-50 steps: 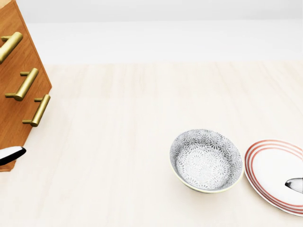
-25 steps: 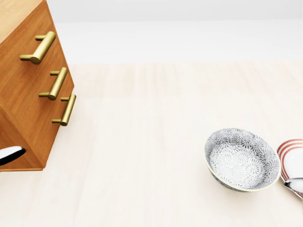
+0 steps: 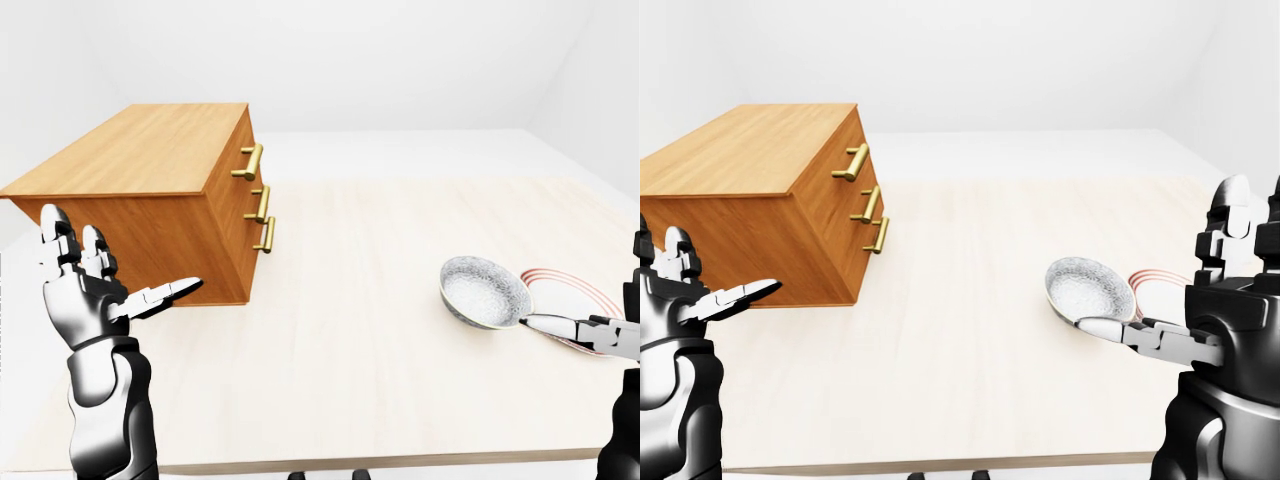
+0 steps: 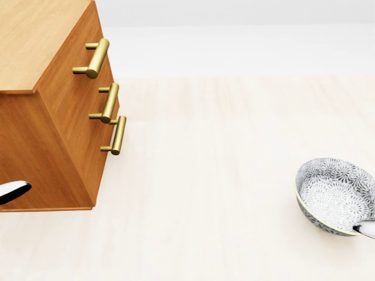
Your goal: Put the bowl on top of the cabinet.
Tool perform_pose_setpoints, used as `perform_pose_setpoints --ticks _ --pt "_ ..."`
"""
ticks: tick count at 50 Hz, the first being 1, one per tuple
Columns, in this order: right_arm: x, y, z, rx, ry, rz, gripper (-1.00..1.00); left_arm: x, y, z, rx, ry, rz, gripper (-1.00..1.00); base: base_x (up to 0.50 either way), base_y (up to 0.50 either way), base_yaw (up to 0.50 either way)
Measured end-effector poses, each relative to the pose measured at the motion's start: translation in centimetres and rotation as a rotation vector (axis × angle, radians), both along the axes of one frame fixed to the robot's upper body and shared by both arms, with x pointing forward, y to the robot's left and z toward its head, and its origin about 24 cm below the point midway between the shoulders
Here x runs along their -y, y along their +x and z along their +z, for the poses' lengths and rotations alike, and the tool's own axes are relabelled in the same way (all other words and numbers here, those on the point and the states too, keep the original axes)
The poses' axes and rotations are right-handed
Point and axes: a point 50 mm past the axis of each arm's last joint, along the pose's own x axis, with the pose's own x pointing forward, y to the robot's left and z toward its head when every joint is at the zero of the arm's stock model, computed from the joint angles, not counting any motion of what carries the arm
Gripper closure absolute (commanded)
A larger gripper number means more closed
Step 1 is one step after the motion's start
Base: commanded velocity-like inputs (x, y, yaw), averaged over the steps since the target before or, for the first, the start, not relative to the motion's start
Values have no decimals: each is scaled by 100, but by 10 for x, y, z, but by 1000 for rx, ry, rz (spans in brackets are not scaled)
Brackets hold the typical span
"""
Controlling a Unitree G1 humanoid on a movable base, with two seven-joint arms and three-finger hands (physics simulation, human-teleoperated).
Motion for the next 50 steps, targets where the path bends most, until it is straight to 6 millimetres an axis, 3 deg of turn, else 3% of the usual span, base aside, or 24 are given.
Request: perform_pose_setpoints --ticks 42,50 --pt "0 1 -2 -9 4 0 -100 0 1 -1 -7 -2 2 -100 0 25 0" --pt "1 1 -2 -8 7 -3 -100 -1 2 -3 -13 -3 2 -100 0 0 0"
